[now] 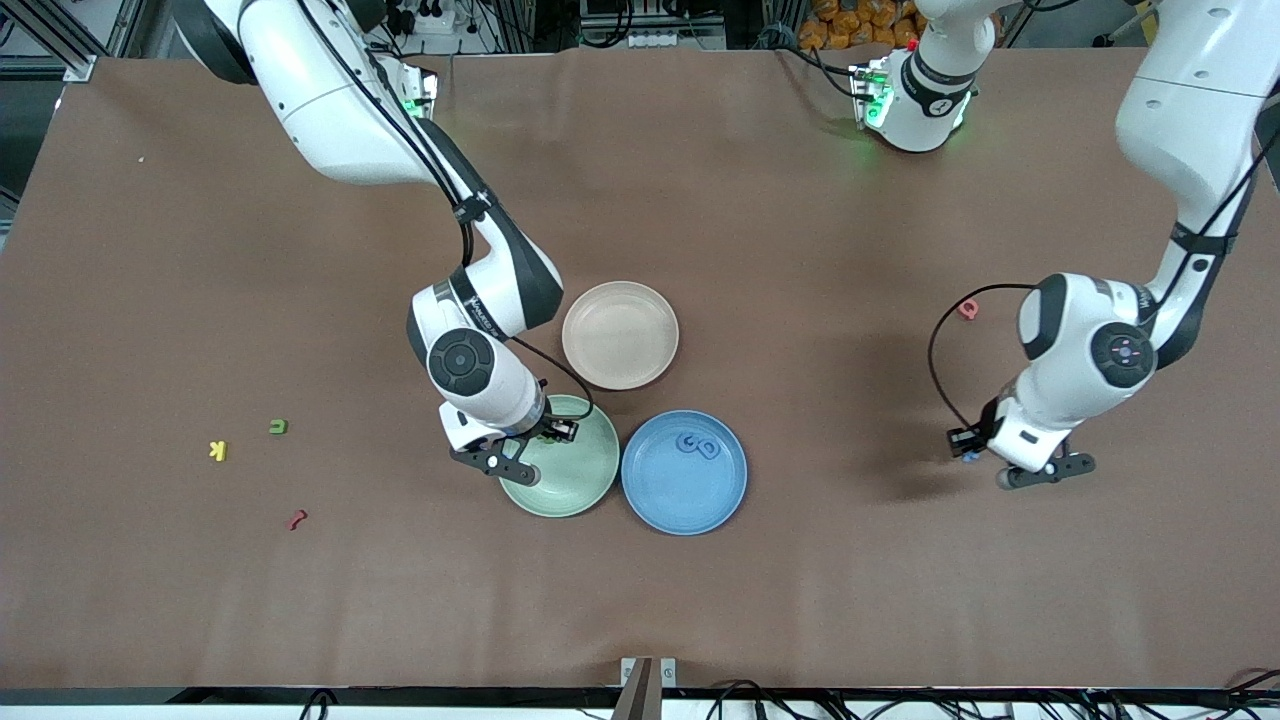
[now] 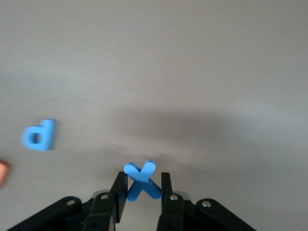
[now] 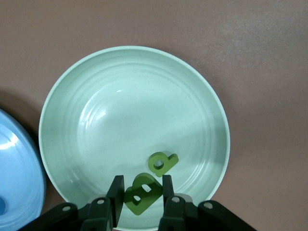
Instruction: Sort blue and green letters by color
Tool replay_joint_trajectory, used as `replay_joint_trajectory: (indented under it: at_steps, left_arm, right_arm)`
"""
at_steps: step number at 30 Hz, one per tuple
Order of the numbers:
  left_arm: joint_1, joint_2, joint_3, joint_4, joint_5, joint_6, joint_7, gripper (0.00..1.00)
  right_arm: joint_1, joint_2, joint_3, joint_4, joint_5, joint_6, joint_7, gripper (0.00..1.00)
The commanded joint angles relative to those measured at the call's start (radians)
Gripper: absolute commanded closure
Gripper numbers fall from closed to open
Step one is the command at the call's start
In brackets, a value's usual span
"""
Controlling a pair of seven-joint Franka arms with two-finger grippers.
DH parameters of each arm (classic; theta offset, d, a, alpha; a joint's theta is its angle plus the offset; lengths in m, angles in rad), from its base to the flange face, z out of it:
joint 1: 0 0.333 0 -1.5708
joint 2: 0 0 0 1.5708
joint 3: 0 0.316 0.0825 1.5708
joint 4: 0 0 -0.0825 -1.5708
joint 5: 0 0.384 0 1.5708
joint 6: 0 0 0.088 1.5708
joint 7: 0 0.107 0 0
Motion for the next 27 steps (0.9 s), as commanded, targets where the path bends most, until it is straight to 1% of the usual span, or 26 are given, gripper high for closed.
replay_joint_trajectory:
  at_steps: [1, 6, 7, 12, 15, 20, 23, 27]
  left_arm:
    - [-0.103, 0.011, 0.004, 0.075, -0.017, -0.040, -0.178, 1.00]
    - [-0.218, 0.050, 0.004, 0.121, -0.084, -0.039, -0.311, 1.00]
    - [-0.237, 0.056, 0.006, 0.131, -0.089, -0.039, -0.335, 1.00]
    - [-0.332, 0.106, 0.006, 0.196, -0.087, -0.034, -0.483, 1.00]
    - [-0.402, 0.138, 0.015, 0.265, -0.084, -0.025, -0.580, 1.00]
    - [-0.476, 0.168, 0.017, 0.342, -0.081, -0.017, -0.698, 1.00]
    - [-0.511, 0.168, 0.026, 0.352, -0.080, 0.010, -0.741, 1.00]
    - [-0.562, 0.169, 0.041, 0.352, -0.078, 0.082, -0.789, 1.00]
  right_arm:
    - [-0.001, 0.019, 0.001, 0.034, 0.002, -0.010, 0.020, 0.46]
    - [-0.001, 0.019, 0.001, 0.034, 0.000, -0.012, 0.018, 0.37]
    - [-0.001, 0.019, 0.001, 0.036, 0.000, -0.012, 0.018, 0.37]
    - [-0.001, 0.019, 0.001, 0.034, -0.001, -0.012, 0.016, 0.37]
    - [-0.001, 0.019, 0.001, 0.034, -0.003, -0.013, 0.016, 0.37]
    - [-0.003, 0.010, -0.001, 0.034, -0.004, -0.021, 0.006, 0.37]
    - [-0.007, 0.004, -0.001, 0.034, -0.013, -0.024, 0.004, 0.37]
    - [-0.012, -0.003, -0.001, 0.027, -0.021, -0.029, -0.011, 0.37]
